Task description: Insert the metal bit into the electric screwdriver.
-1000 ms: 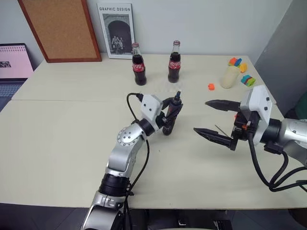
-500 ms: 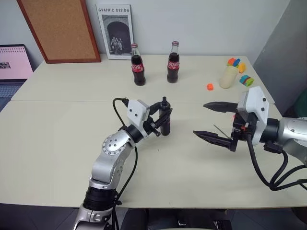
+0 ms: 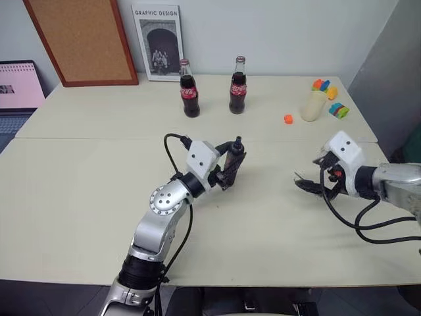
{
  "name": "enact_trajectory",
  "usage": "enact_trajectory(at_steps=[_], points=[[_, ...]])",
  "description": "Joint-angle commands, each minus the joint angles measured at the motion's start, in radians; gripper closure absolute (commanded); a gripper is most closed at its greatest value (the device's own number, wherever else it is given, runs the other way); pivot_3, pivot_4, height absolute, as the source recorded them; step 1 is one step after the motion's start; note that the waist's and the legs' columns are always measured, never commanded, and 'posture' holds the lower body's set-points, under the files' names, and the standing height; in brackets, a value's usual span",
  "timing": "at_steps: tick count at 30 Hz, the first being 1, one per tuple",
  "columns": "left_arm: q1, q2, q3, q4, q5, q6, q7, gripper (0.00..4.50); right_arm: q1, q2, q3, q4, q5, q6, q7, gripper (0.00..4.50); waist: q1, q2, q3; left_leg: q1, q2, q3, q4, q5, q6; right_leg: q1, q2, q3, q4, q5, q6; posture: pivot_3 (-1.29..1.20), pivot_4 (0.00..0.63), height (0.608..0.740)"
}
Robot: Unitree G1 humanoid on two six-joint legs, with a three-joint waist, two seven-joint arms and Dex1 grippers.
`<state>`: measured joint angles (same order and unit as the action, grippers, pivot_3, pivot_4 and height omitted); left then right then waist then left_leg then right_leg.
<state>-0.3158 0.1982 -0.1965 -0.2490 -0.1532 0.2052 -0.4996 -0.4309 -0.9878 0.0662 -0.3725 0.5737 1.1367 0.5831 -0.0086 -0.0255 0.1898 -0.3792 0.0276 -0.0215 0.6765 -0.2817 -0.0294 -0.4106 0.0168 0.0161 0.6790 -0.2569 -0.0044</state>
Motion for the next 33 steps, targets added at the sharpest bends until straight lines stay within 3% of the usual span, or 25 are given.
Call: enact_trajectory(at_steps=[1,10,19,29,30,33], points=[[-0.001,-0.012,-0.018,0.014,0.020,-0.038,0.009,2.86,-0.066,0.038,0.093,0.101,-0.101,0.058,-0.062,0.00,0.000,0.000,0.000,0.000,0.000,0.000,0.000,0.000,0.000,0.000,0.000,0.000,0.000,0.000,0.000,0.00,0.150,0.740],[0.002,-0.024,-0.025,0.030,0.042,-0.075,0.021,2.86,-0.179,0.115,0.166,0.304,-0.182,0.100,-0.046,0.00,0.002,0.000,0.000,-0.001,0.000,0.000,0.000,0.000,0.000,-0.002,0.000,0.000,-0.001,0.000,0.000,0.00,0.150,0.740],[0.004,-0.032,-0.025,0.044,0.055,-0.094,0.020,2.86,-0.249,0.156,0.195,0.398,-0.210,0.145,-0.007,2.12,0.001,0.001,0.000,-0.001,-0.001,0.000,0.000,0.000,0.000,-0.002,0.000,-0.001,-0.001,0.001,0.000,0.00,0.150,0.740],[0.004,-0.041,-0.020,0.050,0.023,-0.100,-0.005,2.86,-0.247,0.216,0.110,0.441,-0.223,0.203,-0.034,4.31,0.001,0.001,0.000,0.000,0.000,0.000,0.000,0.000,0.000,0.000,0.000,-0.001,-0.001,0.001,0.001,0.00,0.150,0.740],[0.006,-0.039,-0.018,0.042,0.005,-0.094,-0.020,2.86,-0.252,0.226,0.087,0.447,-0.219,0.212,-0.039,4.50,0.001,0.001,0.000,0.000,-0.001,0.000,0.000,0.000,0.000,0.000,0.000,-0.001,-0.001,0.001,0.001,0.00,0.150,0.740],[-0.003,-0.022,-0.012,0.038,-0.017,-0.103,-0.057,2.86,-0.261,0.247,0.029,0.447,-0.212,0.231,-0.053,4.50,0.001,0.001,0.000,0.000,0.000,0.000,0.000,0.000,0.000,0.000,0.000,-0.002,-0.001,0.001,0.001,0.00,0.150,0.740]])
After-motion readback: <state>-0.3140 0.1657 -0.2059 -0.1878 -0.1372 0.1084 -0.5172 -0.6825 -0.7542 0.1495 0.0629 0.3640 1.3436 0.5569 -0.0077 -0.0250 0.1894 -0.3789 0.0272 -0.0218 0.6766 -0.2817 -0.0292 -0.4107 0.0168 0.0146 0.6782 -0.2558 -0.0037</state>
